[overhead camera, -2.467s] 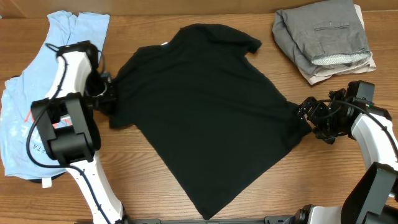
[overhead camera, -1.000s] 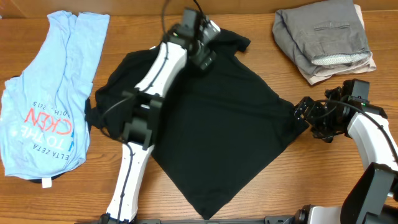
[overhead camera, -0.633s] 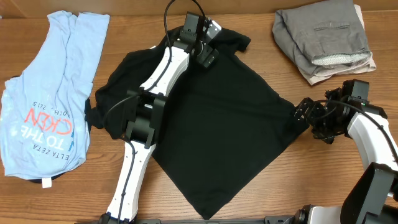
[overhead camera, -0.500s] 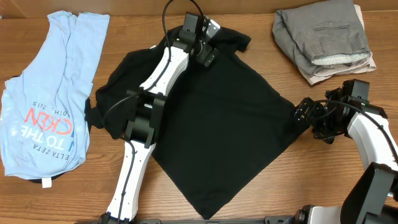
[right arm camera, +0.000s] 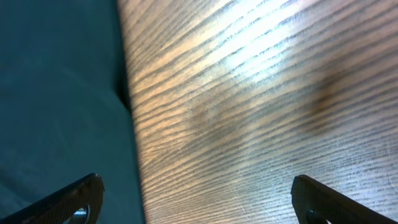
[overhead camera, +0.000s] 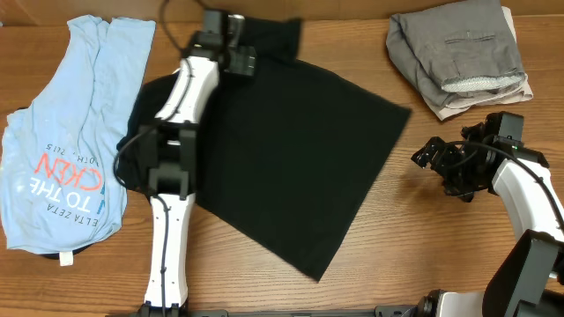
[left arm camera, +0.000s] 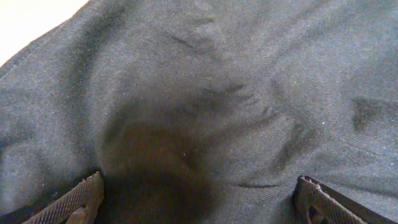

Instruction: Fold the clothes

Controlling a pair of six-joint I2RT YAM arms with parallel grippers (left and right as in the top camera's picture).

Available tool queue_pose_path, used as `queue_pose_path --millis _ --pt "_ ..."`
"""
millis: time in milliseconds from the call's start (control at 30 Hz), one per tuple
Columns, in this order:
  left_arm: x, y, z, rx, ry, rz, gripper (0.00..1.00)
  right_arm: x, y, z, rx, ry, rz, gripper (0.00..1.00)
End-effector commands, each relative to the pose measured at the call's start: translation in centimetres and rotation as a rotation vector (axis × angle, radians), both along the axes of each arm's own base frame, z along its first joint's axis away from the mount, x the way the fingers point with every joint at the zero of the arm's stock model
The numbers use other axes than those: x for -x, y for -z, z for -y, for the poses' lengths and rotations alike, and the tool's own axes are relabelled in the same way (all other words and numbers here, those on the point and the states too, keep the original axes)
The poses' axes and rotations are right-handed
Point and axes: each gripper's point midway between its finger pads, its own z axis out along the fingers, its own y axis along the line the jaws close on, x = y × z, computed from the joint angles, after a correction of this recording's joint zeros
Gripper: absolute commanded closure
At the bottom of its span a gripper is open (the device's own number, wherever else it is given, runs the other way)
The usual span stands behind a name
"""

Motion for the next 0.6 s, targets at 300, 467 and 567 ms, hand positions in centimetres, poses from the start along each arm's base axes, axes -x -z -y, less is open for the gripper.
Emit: queue_pose_path --millis 300,467,567 --pt "7.7 8.4 -8.7 -0.098 -0.238 -0.374 0.0 -3.4 -1.7 -1.1 0.044 -0.061 0.14 0.0" --pt "7.9 3.4 -8.5 -0.103 -0.236 -0.405 0.0 -4.5 -3.5 -1.3 0.046 -0.06 0.168 0.0" --pt "7.4 -1.4 -8.6 -0.102 -0.228 -0.362 0.0 -5.1 -5.8 -1.1 0.052 -0.061 0.185 0.0"
